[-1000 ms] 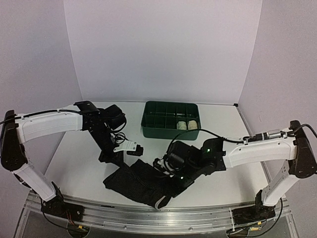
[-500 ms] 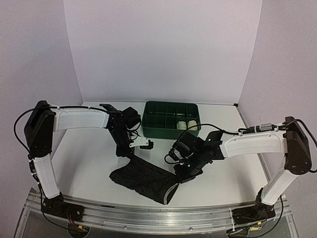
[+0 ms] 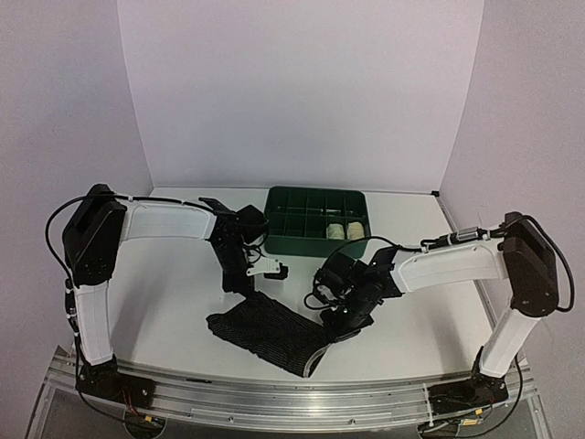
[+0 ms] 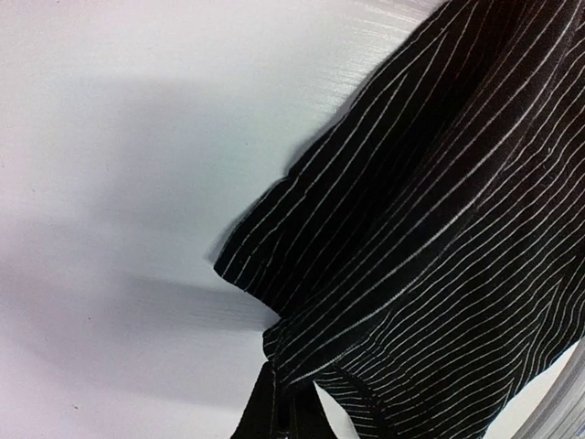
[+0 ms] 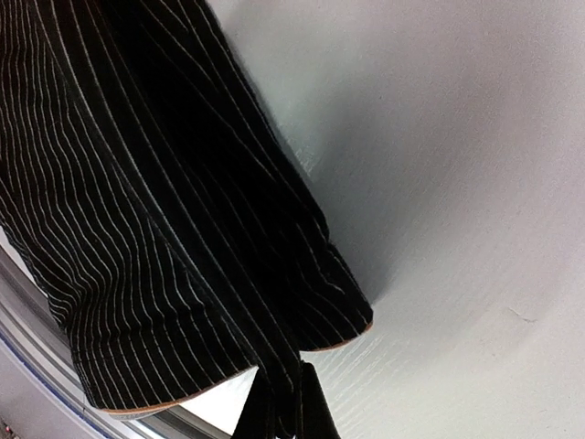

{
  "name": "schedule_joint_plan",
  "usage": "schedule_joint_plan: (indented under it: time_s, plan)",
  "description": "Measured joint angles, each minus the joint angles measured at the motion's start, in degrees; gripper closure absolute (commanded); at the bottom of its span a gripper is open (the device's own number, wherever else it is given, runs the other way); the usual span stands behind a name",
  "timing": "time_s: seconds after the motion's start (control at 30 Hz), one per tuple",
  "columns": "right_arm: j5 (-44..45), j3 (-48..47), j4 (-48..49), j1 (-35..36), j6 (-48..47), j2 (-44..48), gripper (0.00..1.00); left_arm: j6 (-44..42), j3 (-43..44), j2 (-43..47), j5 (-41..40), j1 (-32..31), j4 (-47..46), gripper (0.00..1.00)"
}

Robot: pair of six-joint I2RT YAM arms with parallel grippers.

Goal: Roll the underwear
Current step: Fold the underwear at the center of the board.

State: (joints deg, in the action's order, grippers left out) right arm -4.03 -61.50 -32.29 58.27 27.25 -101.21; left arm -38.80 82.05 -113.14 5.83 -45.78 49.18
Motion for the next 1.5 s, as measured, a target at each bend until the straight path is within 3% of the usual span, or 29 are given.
schedule_joint_plan:
  time_s: [0.1, 0.17, 0.2, 0.27, 0.37, 0.5, 0.6, 0.67, 0.8, 1.07, 1.23, 1.5]
  plan:
    - [0.76, -0.16, 0.02, -0.15, -0.15, 0.00, 0.95, 0.16, -0.05, -0.02, -0.06, 0.00, -0.42, 1.00]
    - [1.33, -0.42, 0.01, -0.23, -0.18, 0.00, 0.82, 0.38, -0.05, -0.06, -0.13, 0.00, -0.96, 0.98]
    - [1.63, -0.59, 0.00, -0.28, -0.22, 0.00, 0.74, 0.52, -0.05, -0.11, -0.23, 0.00, -1.26, 0.95]
    - [2.39, -0.87, -0.04, -0.41, -0.29, 0.00, 0.61, 1.05, -0.05, -0.25, -0.52, 0.00, -1.73, 0.73]
    - [4.31, -1.13, -0.29, -0.55, -0.23, 0.00, 0.56, 1.70, -0.05, -0.39, -1.07, 0.04, -2.41, 0.57]
    - [7.86, -1.50, -0.61, -0.97, 0.71, 0.32, 0.54, 3.61, 0.32, -0.42, -1.39, 0.79, -3.46, 0.47]
    - [11.57, -1.96, -1.53, -1.53, 1.25, 2.06, 0.57, 4.83, 1.73, -0.29, -1.38, 2.25, -4.23, 0.45]
    - [14.18, -2.17, -2.72, -2.00, 1.62, 4.52, 0.66, 5.49, 2.24, 0.56, -1.30, 3.32, -5.66, 0.45]
    - [16.12, -4.23, -5.19, -2.36, 2.33, 7.68, 0.78, 6.64, 2.11, 3.59, 0.96, 4.16, -6.24, 0.54]
    - [14.23, -15.73, -4.66, 2.98, 0.96, -1.65, 0.98, 8.84, -3.47, 5.72, 8.96, 0.43, -8.68, 0.54]
    - [13.33, -15.12, -0.78, 3.97, 4.13, -7.57, 1.00, 12.23, -7.12, 2.84, 10.41, -0.52, -12.07, 0.52]
    - [14.07, -5.82, 2.33, 2.18, 12.00, -7.98, 1.00, 16.27, -7.85, -1.27, 7.69, 1.12, -21.33, 0.53]
